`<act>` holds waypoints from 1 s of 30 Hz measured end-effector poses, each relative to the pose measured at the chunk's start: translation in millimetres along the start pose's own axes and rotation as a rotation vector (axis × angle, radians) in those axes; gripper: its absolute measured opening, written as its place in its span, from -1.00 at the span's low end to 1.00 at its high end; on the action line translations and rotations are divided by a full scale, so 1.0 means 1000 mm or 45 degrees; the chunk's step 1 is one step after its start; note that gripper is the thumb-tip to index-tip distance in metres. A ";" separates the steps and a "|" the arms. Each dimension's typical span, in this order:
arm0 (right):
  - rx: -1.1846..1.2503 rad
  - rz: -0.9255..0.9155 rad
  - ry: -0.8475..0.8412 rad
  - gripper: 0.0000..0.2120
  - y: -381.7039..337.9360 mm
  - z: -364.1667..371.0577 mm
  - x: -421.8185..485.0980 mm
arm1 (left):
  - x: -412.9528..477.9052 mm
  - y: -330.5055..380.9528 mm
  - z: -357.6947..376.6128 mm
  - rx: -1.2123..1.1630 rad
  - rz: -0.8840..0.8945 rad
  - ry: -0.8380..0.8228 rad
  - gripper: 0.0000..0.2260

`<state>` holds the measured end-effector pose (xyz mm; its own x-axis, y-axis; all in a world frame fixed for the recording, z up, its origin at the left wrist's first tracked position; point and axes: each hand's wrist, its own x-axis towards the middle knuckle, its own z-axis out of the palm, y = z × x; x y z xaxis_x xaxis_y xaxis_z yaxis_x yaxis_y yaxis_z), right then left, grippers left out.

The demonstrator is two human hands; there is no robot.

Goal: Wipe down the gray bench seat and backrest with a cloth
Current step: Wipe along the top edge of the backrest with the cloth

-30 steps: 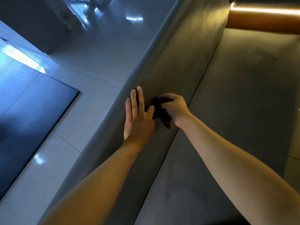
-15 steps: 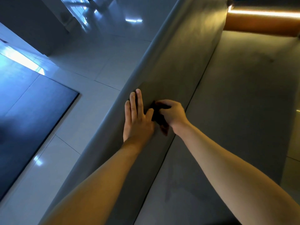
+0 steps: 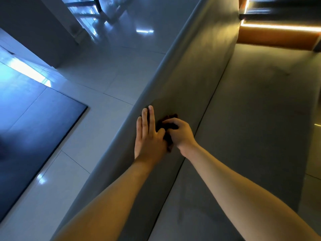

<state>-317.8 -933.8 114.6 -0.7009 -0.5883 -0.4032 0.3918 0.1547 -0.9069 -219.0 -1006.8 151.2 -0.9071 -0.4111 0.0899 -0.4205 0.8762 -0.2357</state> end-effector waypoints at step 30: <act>0.130 -0.039 0.062 -0.61 0.023 0.007 0.013 | -0.011 0.016 0.032 0.015 0.014 0.001 -0.57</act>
<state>-313.2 -943.1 89.1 -0.7409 -0.5517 -0.3830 0.4265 0.0540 -0.9029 -215.1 -996.0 115.6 -0.9117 -0.4013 0.0883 -0.4103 0.8775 -0.2482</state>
